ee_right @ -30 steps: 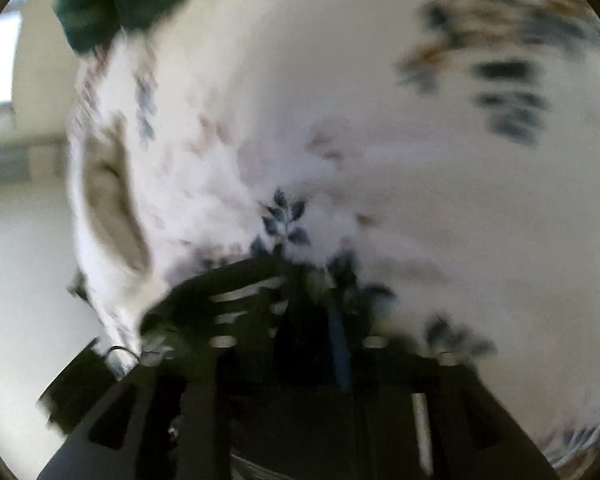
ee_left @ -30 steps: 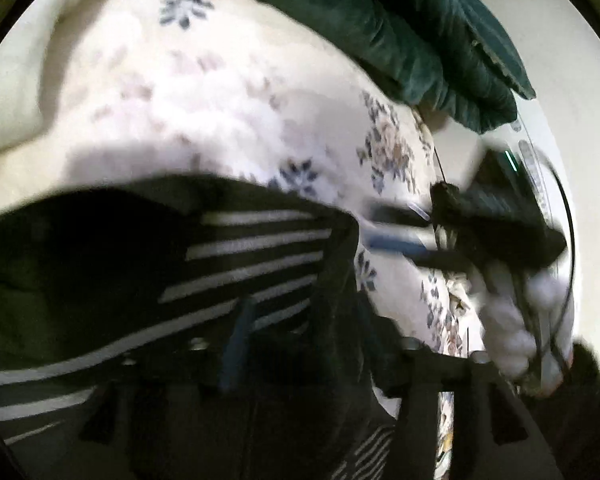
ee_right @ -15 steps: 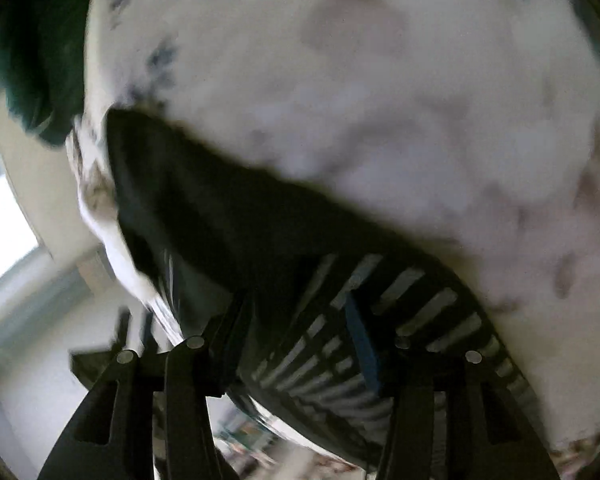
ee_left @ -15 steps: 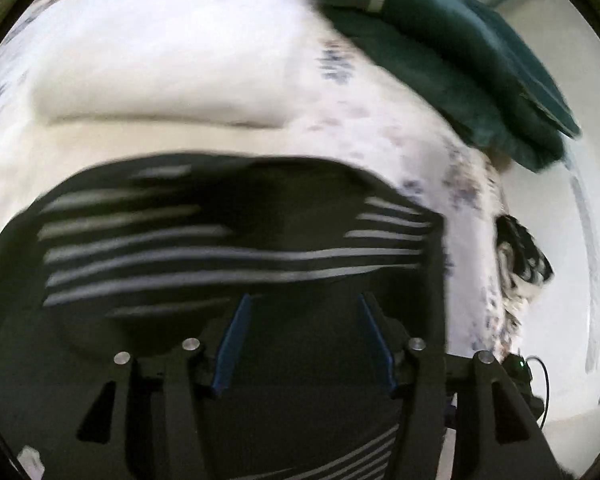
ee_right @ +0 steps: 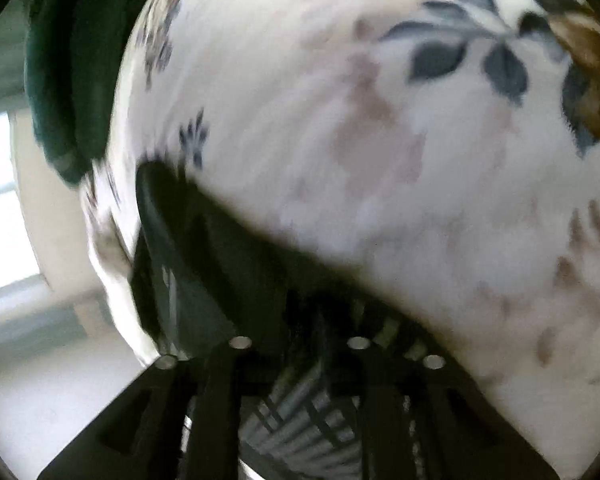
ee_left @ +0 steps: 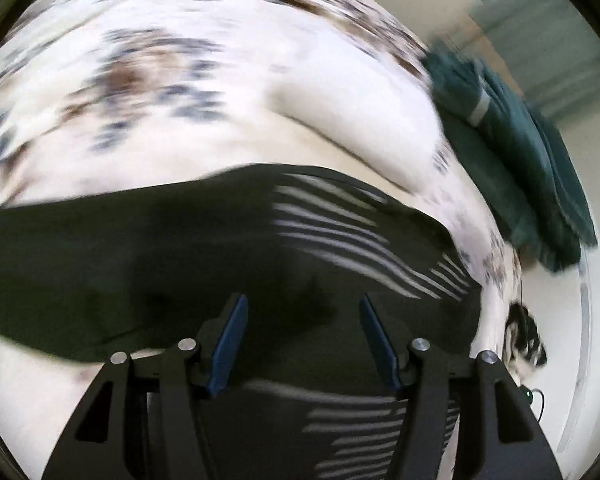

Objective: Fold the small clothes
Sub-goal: 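Press the folded sweater flat with both grippers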

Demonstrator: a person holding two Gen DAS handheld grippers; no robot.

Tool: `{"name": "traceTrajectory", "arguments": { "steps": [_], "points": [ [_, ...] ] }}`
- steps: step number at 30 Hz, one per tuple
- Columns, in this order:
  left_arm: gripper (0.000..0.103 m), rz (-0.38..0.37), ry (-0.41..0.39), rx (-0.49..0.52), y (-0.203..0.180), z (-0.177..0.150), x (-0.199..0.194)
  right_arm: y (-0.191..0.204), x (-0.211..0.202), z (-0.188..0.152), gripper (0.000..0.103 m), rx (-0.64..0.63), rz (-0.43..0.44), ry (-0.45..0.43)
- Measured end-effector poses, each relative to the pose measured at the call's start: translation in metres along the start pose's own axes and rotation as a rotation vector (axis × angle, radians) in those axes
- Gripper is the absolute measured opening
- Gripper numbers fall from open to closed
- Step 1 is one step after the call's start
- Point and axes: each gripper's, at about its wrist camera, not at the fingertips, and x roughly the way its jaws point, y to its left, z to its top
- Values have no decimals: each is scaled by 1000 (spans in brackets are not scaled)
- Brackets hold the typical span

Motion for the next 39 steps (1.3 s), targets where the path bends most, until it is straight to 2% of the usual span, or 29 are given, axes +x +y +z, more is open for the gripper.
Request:
{"name": "traceTrajectory", "arguments": {
  "steps": [2, 4, 8, 10, 13, 15, 17, 19, 20, 23, 25, 26, 31, 34, 35, 37, 39],
  "points": [
    [57, 35, -11, -64, 40, -8, -20, 9, 0, -13, 49, -28, -12, 33],
    [58, 91, -19, -90, 67, -13, -31, 14, 2, -24, 52, -41, -19, 62],
    [58, 83, -9, -128, 95, -4, -25, 36, 23, -57, 52, -73, -53, 95],
    [58, 38, 5, -111, 89, 9, -10, 53, 34, -68, 52, -110, -65, 106],
    [58, -9, 65, -30, 66, 27, 29, 87, 54, -87, 52, -187, -69, 127],
    [58, -5, 113, 33, 48, 34, 57, 109, 69, -99, 52, -227, -66, 140],
    [55, 39, 150, 102, 33, 38, 81, 125, 81, -109, 52, -260, -69, 147],
    [8, 33, 113, 187, 18, 44, 88, 134, 89, -115, 52, -279, -79, 147],
    [1, 43, 97, 217, 11, 48, 85, 136, 93, -119, 52, -282, -93, 146],
    [1, -15, -2, 233, 2, 62, 62, 134, 98, -122, 52, -264, -116, 141],
    [1, -60, -35, 217, 0, 73, 47, 127, 100, -123, 52, -251, -125, 137],
    [0, -57, -46, 216, 0, 78, 44, 127, 103, -124, 52, -247, -132, 135],
    [0, -3, -21, 152, 31, 86, 59, 112, 104, -127, 52, -203, -142, 127],
    [2, -29, 55, 36, 54, 82, 59, 108, 105, -129, 52, -188, -149, 126],
    [3, -34, 58, 27, 56, 77, 54, 107, 104, -130, 52, -191, -150, 127],
    [12, -49, 43, 27, 64, 58, 32, 107, 104, -133, 52, -208, -170, 132],
    [50, -65, 22, -16, 82, 35, 8, 108, 105, -138, 54, -232, -196, 136]
  ]
}}
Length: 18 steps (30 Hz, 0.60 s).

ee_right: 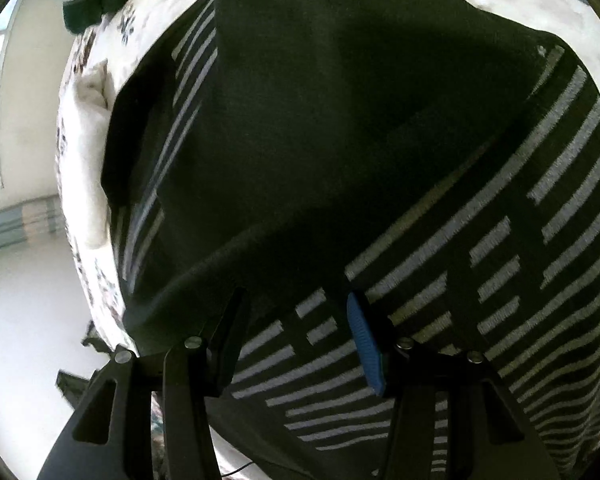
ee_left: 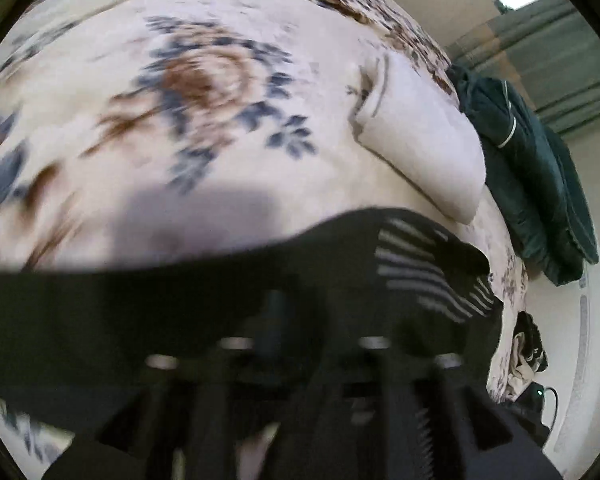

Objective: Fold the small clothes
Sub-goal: 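Press the folded sweater flat with both grippers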

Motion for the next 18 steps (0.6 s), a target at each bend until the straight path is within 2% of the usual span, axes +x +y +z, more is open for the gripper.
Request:
{"name": "traceTrajectory", "arguments": {
  "steps": [2, 4, 5, 7, 9, 11, 13, 18],
  "points": [
    [64, -34, -22, -87, 26, -25, -25, 7, 2, -7, 75, -46, -75, -6],
    [64, -42, -43, -182, 56, -48, -47, 16, 4, -15, 87, -97, -151, -25],
    [64, -36, -60, -235, 75, -62, -61, 22, 5, -20, 90, -132, -224, -47],
    [64, -3, -100, -325, 108, -84, -85, 36, 9, -31, 90, -222, -369, -94],
    [64, 6, -142, -420, 141, -100, -103, 45, 15, -39, 90, -266, -430, -109],
    [64, 21, -191, -554, 186, -115, -122, 54, 26, -50, 90, -306, -463, -103],
    [64, 4, -255, -662, 221, -122, -138, 62, 40, -65, 90, -335, -489, -84],
    [64, -17, -415, -809, 286, -115, -161, 84, 66, -96, 90, -393, -501, -49]
  ]
}}
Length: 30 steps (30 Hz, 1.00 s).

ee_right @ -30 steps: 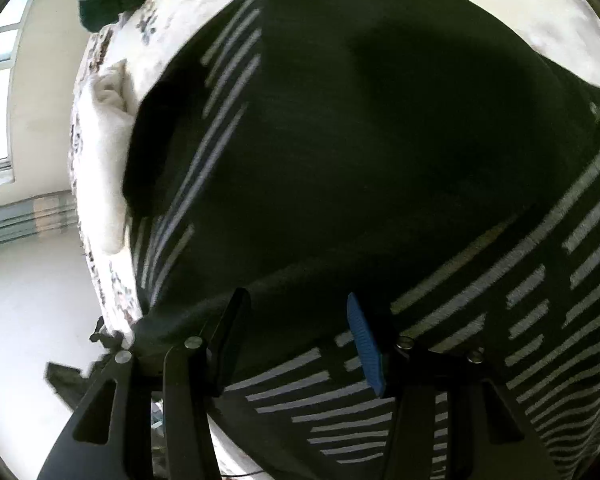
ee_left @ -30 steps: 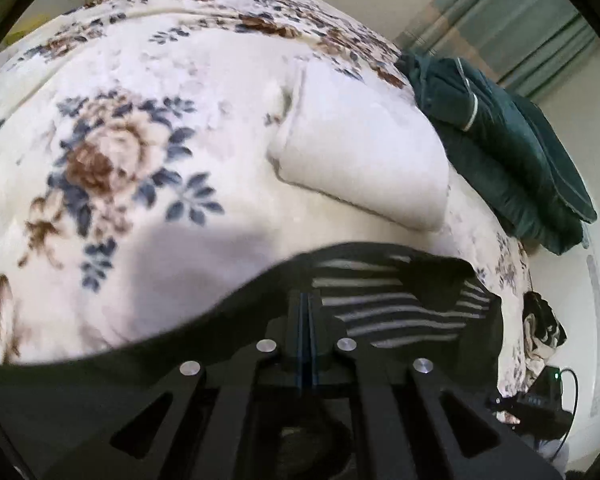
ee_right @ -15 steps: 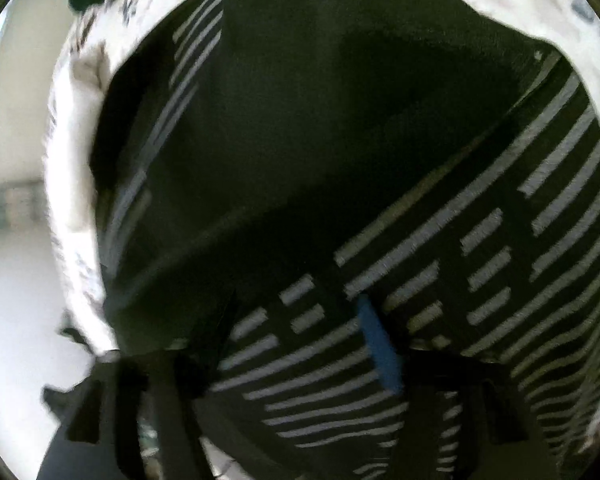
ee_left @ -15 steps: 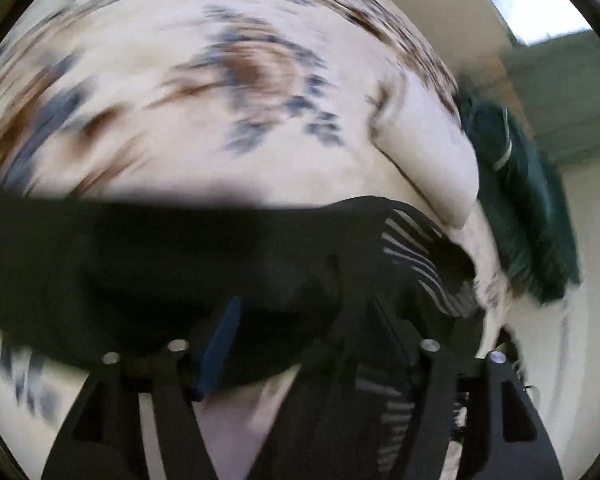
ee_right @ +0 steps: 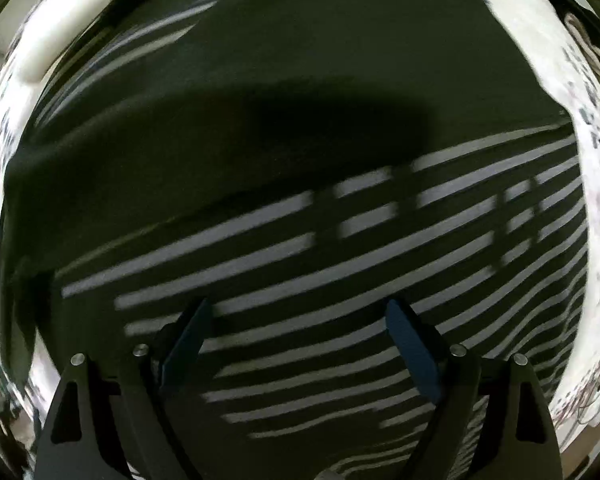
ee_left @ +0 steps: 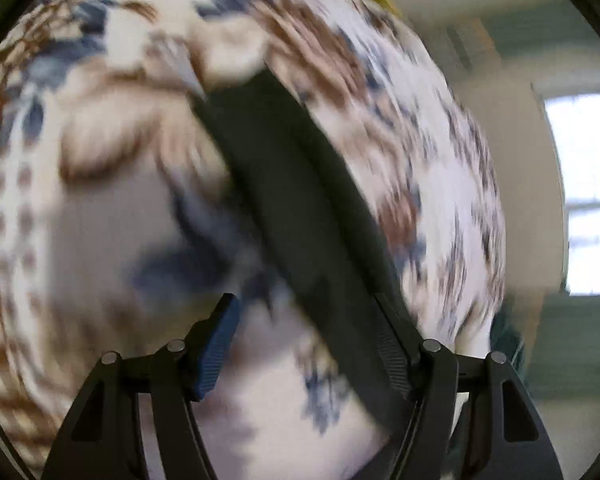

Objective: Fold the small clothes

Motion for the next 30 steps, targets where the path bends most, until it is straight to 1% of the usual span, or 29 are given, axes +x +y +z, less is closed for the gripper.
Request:
{"name": "traceTrajectory", "arguments": {
  "steps": [2, 3, 4, 5, 6, 7, 8, 9, 10, 11, 13, 14, 16, 17, 19, 20, 21, 22, 23, 25, 26, 27, 28, 29, 30],
  "points": [
    [64, -31, -11, -66, 10, 23, 13, 13, 3, -4, 90, -3, -8, 7],
    [64, -37, -13, -81, 11, 30, 21, 17, 4, -5, 90, -4, -13, 9],
    [64, -27, -23, -73, 9, 39, 27, 21, 6, -6, 90, -3, -23, 9],
    [62, -14, -36, -43, 4, 46, 33, 24, 7, -5, 90, 0, -32, 8],
    [54, 23, -53, -2, -3, 50, 36, 25, 7, -4, 90, 5, -37, 6],
    [45, 62, -73, 55, -12, 54, 39, 25, 7, -3, 90, 11, -41, 5],
    [18, 109, -87, 129, -25, 57, 45, 24, 6, 0, 90, 22, -49, 1],
    [11, 160, -87, 203, -39, 59, 49, 24, 5, 3, 90, 25, -59, -2],
    [10, 176, -86, 255, -49, 60, 50, 25, 4, 7, 90, 16, -90, -9],
    [8, 176, -91, 299, -58, 60, 50, 13, 3, 17, 90, -11, -164, -30],
    [8, 188, -99, 402, -80, 54, 45, 14, -4, 30, 90, -60, -267, -83],
    [7, 178, -98, 452, -94, 49, 41, 15, -6, 37, 91, -81, -301, -103],
    [7, 173, -103, 529, -116, 36, 34, 15, -7, 50, 96, -113, -330, -123],
    [7, 156, -99, 574, -131, 27, 30, 15, -6, 57, 96, -123, -334, -132],
    [7, 130, -93, 676, -168, 0, 26, 15, -7, 69, 96, -140, -334, -154],
    [7, 103, -77, 727, -188, -17, 25, 15, -11, 78, 96, -152, -321, -177],
    [7, 75, -53, 779, -209, -40, 23, 16, -14, 83, 96, -163, -313, -190],
    [7, 54, -24, 837, -231, -68, 24, 13, -18, 89, 96, -175, -289, -202],
    [7, 35, 6, 874, -245, -88, 25, 17, -22, 93, 96, -179, -256, -208],
    [7, -30, 92, 972, -283, -154, 34, 9, -28, 100, 96, -176, -202, -210],
    [7, -48, 119, 997, -293, -175, 37, 4, -30, 99, 96, -166, -160, -207],
    [7, -71, 158, 1043, -308, -210, 42, -1, -34, 101, 96, -149, -110, -193],
    [7, -94, 195, 1087, -321, -246, 47, -11, -37, 103, 96, -132, -72, -181],
    [7, -115, 218, 1108, -330, -268, 49, -22, -40, 103, 96, -108, -31, -169],
    [7, -140, 250, 1132, -340, -297, 55, -36, -44, 103, 96, -84, 21, -154]
  ]
}}
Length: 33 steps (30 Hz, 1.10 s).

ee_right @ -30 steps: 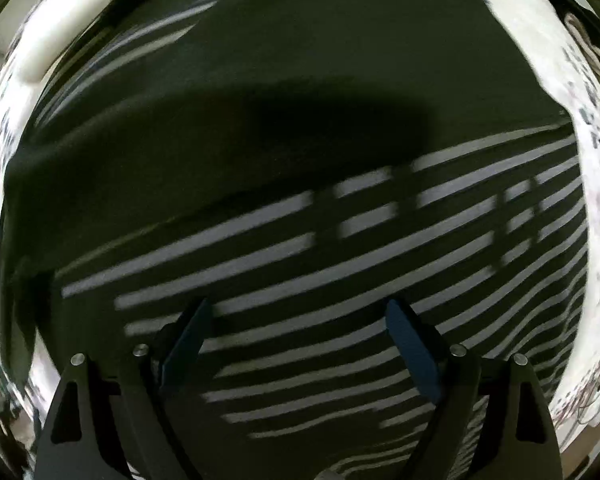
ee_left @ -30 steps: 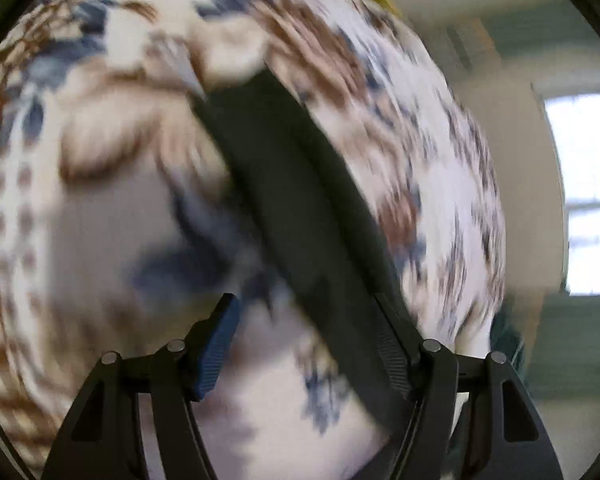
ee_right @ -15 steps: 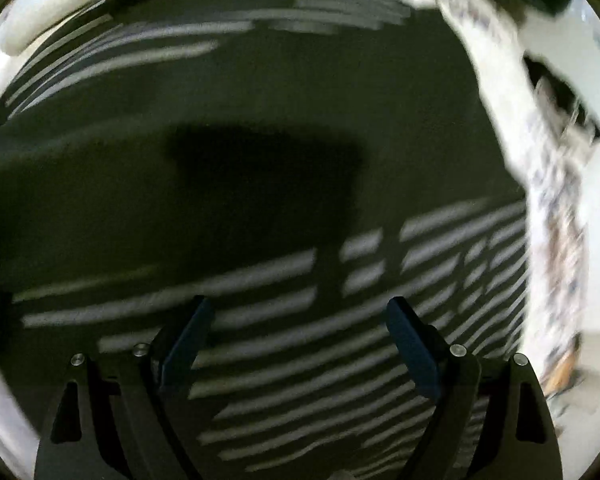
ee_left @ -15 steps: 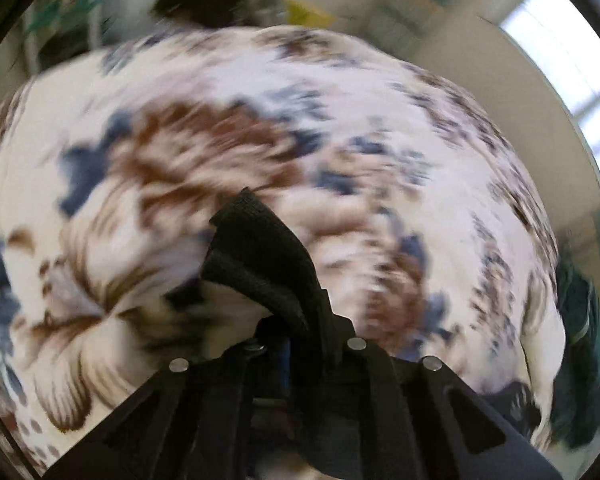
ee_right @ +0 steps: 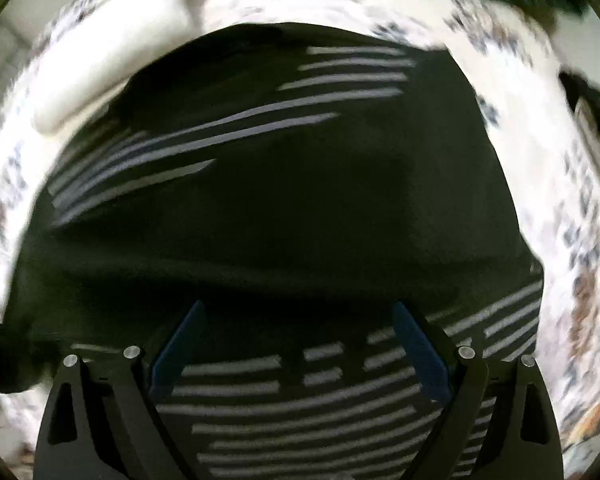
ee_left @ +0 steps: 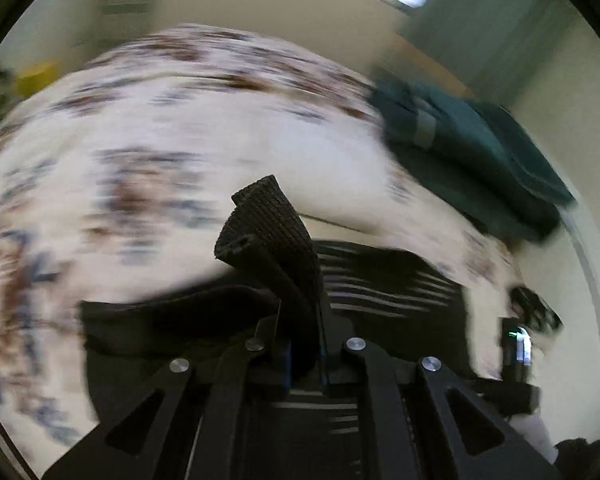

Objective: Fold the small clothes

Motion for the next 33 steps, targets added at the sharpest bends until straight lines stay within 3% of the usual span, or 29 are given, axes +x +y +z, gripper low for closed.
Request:
{"name": "traceTrajectory", "arguments": {
  "steps": [2, 8, 10, 14, 16, 18, 23, 26, 31, 33],
  "points": [
    [7, -59, 34, 42, -55, -3, 27, -31, -6, 0, 96, 43, 61, 19],
    [7, -166, 133, 123, -183, -16, 111, -138, -17, -5, 96, 159, 56, 38],
    [8, -161, 179, 144, -213, -19, 134, -165, -18, -7, 96, 190, 47, 45],
    [10, -64, 265, 196, -246, -37, 159, -219, -23, -3, 96, 222, 39, 43],
    [11, 43, 282, 228, -242, -51, 158, -243, -27, 1, 96, 238, 63, 36],
    [20, 112, 290, 239, -231, -70, 149, -252, -32, 0, 96, 243, 81, 38],
    [82, 244, 278, 213, -169, -128, 97, -254, -53, 4, 96, 220, 200, 42],
    [82, 324, 337, 166, -126, -170, 80, -227, -56, 17, 96, 145, 296, 51],
    [83, 479, 451, 83, -56, -232, 82, -161, -31, 46, 96, 40, 381, 89],
    [94, 470, 432, 68, -45, -239, 81, -140, -9, 63, 96, 43, 400, 116]
  ]
}}
